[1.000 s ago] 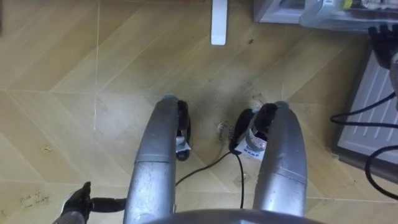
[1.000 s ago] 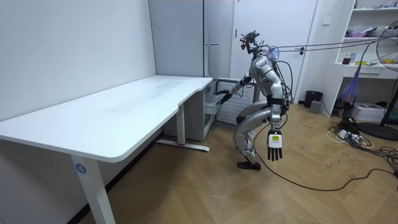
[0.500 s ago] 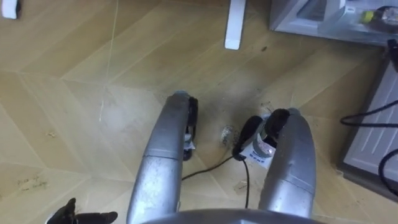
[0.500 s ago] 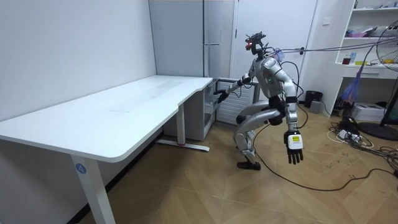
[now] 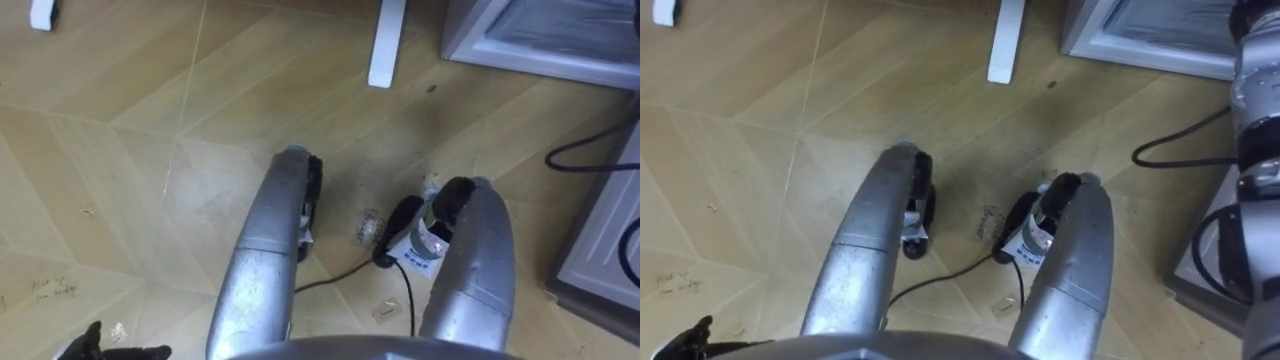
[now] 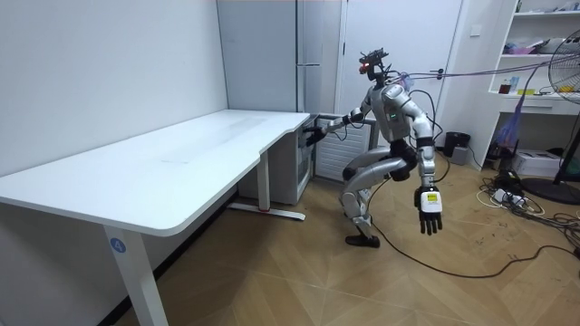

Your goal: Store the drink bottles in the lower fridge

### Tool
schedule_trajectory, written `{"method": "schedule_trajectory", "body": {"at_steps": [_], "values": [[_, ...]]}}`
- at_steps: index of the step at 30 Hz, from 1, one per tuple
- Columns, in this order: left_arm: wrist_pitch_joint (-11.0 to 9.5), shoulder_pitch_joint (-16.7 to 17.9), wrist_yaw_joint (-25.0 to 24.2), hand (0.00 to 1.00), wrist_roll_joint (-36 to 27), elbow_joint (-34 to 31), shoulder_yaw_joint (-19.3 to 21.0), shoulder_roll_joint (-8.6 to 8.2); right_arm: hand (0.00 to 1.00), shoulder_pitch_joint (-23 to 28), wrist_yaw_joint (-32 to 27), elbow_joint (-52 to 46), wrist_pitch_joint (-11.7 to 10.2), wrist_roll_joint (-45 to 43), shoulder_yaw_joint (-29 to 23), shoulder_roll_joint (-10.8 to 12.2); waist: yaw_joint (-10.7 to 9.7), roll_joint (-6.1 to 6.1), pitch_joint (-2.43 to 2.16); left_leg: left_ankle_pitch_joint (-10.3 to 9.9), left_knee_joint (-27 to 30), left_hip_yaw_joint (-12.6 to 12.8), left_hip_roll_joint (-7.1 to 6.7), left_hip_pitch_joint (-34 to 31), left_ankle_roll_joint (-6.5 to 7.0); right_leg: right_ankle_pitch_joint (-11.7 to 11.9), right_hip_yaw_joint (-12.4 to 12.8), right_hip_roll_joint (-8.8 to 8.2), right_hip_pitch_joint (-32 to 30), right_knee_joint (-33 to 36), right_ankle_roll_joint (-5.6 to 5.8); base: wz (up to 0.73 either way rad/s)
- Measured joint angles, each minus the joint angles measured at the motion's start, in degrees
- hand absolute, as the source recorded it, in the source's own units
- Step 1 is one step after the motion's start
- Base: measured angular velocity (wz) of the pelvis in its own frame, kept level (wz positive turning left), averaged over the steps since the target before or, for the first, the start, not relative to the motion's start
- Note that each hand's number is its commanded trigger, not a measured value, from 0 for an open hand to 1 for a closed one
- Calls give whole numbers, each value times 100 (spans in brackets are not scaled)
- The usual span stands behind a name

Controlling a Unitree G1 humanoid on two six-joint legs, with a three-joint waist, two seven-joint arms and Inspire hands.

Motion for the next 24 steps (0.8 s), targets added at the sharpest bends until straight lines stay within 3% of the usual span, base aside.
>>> {"method": "schedule_trajectory", "body": {"at_steps": [7,11,18,24], "values": [[-2,84,2,0,-2,-10,-5,6,0,-158,33,-207,0,-41,0,-1,81,49,-1,-17,-2,-43,12,154,-28,-41,-48,-1,182,-3,-13,0],[10,301,12,0,0,-253,-1,10,0,-155,33,-172,-5,-46,-1,-5,88,64,-3,-16,-2,-56,-9,167,-28,-65,-49,-14,202,4,16,1],[13,437,25,0,9,-386,-42,25,0,-154,56,-167,7,-52,3,-4,31,64,-4,-16,-8,-60,-46,168,-28,-74,-72,-74,216,6,25,2],[132,602,-23,0,-2,-573,-158,135,0,-95,355,109,6,-90,216,-4,-29,63,-3,-36,-10,-158,-94,256,-40,-125,-167,-102,383,-24,28,6]]}}
